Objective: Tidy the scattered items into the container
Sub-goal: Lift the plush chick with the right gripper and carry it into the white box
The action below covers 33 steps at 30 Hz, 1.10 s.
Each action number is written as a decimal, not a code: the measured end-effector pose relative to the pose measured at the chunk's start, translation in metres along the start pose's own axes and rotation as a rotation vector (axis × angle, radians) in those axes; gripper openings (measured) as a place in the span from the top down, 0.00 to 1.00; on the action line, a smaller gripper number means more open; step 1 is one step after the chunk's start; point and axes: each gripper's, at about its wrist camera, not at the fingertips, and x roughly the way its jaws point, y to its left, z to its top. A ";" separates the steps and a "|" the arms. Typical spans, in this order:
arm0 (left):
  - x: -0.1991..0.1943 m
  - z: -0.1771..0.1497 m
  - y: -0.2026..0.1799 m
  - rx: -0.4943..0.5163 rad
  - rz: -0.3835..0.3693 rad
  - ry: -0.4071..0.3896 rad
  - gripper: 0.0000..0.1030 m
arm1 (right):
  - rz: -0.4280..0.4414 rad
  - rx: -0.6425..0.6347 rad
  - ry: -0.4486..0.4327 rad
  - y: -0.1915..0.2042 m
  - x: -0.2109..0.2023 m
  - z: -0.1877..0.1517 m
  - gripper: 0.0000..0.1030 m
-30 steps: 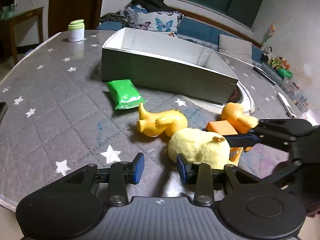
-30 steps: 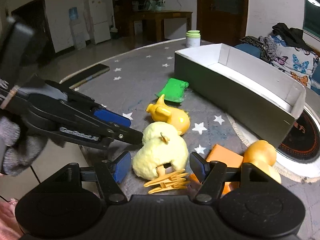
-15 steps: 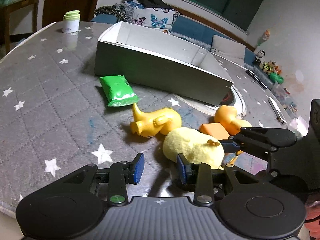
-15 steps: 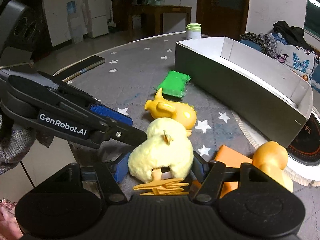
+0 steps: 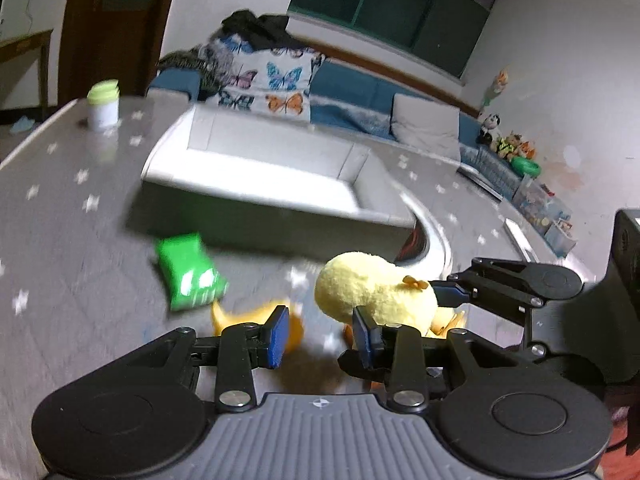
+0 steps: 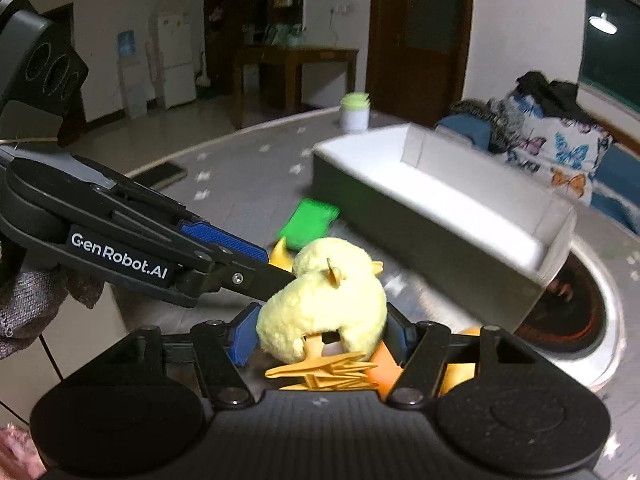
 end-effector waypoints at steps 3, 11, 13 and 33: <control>0.008 0.029 -0.008 0.045 0.003 -0.043 0.64 | -0.039 0.005 -0.040 -0.014 -0.005 0.016 0.38; 0.071 0.108 -0.002 0.051 -0.028 -0.038 0.64 | -0.145 0.062 -0.079 -0.079 0.015 0.067 0.38; 0.092 0.122 0.004 0.043 -0.032 -0.017 0.64 | -0.161 0.082 -0.063 -0.098 0.031 0.076 0.38; 0.206 0.138 0.050 -0.028 -0.032 0.189 0.64 | -0.214 0.169 0.185 -0.157 0.151 0.081 0.38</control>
